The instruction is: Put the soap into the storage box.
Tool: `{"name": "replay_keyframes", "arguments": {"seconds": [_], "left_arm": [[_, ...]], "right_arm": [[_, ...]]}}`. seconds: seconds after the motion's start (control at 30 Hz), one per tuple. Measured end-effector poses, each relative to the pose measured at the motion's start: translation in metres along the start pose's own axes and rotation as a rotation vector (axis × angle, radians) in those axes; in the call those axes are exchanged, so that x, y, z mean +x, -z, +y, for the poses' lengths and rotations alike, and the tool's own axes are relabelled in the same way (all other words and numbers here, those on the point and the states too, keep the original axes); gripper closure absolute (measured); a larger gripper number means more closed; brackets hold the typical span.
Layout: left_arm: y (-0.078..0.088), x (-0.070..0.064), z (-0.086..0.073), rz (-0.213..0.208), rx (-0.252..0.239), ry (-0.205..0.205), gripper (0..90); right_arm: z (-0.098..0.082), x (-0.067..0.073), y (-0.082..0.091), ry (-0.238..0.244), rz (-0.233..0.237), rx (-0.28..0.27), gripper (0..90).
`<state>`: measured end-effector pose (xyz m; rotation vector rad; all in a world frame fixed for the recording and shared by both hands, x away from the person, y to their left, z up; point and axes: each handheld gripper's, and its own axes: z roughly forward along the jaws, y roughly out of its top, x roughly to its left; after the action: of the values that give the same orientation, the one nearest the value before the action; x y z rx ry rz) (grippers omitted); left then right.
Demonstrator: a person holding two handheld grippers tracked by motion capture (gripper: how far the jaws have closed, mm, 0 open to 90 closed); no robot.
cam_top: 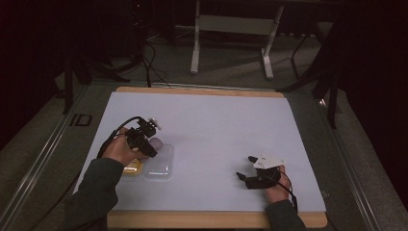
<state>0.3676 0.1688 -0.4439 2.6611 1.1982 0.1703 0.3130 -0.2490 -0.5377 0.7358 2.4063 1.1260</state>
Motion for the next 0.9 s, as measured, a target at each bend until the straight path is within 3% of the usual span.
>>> {"name": "replay_keyframes", "arguments": {"seconds": [0.9], "left_arm": [[0.000,0.015,-0.013,0.014,-0.004,0.088,49.8]], "right_arm": [[0.000,0.000,0.000,-0.004,-0.001,-0.004,21.3]]}}
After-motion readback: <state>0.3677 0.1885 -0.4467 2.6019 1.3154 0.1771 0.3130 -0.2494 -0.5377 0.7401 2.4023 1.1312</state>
